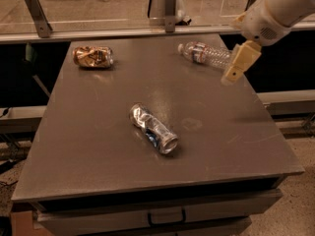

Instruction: Move water bottle near orange can

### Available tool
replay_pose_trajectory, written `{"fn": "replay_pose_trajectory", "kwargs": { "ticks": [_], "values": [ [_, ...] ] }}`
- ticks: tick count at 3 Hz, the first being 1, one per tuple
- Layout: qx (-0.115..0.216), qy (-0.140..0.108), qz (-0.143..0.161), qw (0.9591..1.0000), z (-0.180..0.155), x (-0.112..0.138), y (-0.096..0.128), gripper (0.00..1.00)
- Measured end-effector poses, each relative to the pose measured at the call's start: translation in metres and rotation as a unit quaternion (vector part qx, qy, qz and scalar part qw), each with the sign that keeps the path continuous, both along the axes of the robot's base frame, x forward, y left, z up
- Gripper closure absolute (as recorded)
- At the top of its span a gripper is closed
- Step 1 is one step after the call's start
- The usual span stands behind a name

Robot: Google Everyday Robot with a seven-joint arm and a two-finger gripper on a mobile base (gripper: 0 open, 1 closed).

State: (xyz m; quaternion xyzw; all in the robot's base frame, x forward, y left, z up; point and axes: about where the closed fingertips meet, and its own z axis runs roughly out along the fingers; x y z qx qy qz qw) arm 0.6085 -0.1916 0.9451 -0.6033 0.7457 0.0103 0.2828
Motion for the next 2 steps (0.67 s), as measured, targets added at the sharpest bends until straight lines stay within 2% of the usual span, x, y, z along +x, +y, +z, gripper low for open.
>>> {"fn": "replay_pose_trajectory", "kwargs": {
  "ticks": [1, 2],
  "values": [
    [0.042, -0.003, -0.037, 0.9984, -0.021, 0.061, -0.003, 0.00],
    [0.064, 0.008, -0.068, 0.9956, -0.046, 0.102, -0.005, 0.00]
  ]
}}
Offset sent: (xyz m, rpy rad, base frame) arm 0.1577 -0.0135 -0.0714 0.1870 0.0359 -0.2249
